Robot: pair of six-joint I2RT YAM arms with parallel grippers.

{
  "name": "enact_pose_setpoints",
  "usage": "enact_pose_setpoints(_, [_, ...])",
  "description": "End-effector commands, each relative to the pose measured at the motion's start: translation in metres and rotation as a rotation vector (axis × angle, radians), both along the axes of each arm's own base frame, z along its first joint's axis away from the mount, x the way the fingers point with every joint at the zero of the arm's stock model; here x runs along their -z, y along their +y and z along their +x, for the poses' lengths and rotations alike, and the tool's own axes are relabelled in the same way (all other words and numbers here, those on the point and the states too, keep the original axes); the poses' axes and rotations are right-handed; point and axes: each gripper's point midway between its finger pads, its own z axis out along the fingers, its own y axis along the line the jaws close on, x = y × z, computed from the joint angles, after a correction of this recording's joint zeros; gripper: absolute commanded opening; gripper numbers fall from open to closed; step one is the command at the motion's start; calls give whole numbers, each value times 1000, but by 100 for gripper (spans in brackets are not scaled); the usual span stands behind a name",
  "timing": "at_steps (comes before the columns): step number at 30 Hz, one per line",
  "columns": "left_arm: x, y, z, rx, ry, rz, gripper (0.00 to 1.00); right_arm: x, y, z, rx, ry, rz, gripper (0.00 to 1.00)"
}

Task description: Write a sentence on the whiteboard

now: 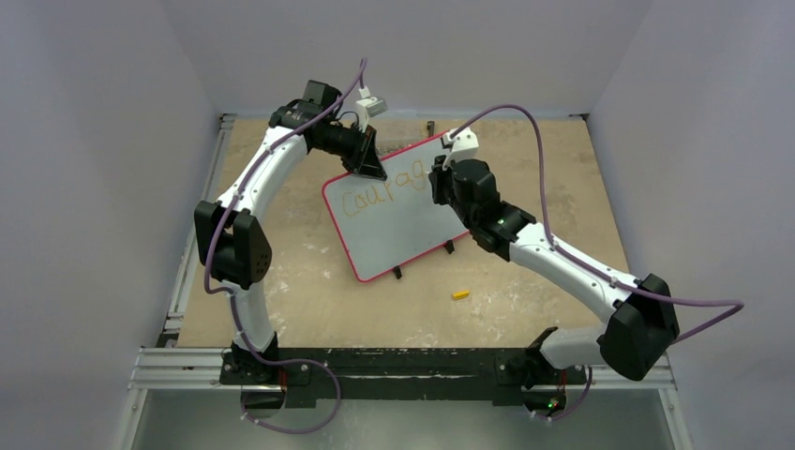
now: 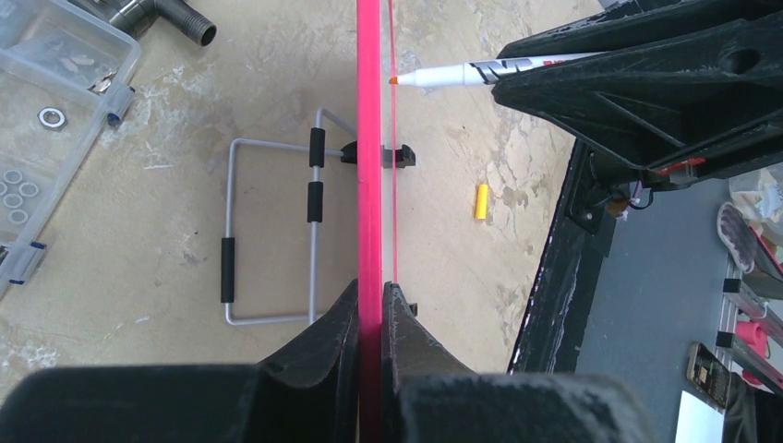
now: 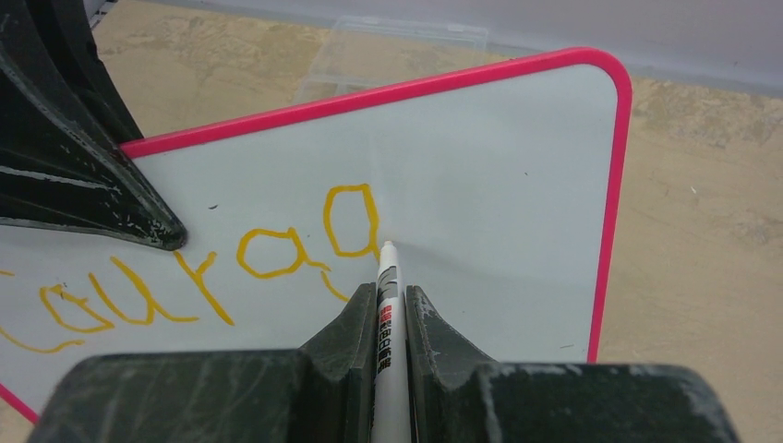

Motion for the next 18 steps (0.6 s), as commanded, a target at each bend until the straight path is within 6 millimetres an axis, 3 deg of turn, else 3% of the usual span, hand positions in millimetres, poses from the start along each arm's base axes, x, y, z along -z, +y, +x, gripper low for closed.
enact_pose_setpoints(1, [-18, -12, -14, 73, -59, -43, 0, -30, -6, 11, 51, -70, 41, 0])
enact_pose_setpoints(12, [-15, -12, -13, 72, -53, -40, 0, -19, -17, 18, 94, -53, 11, 0])
enact_pose_setpoints(18, [-15, -12, -13, 73, -52, -41, 0, -23, -21, 23, 113, -60, 6, 0])
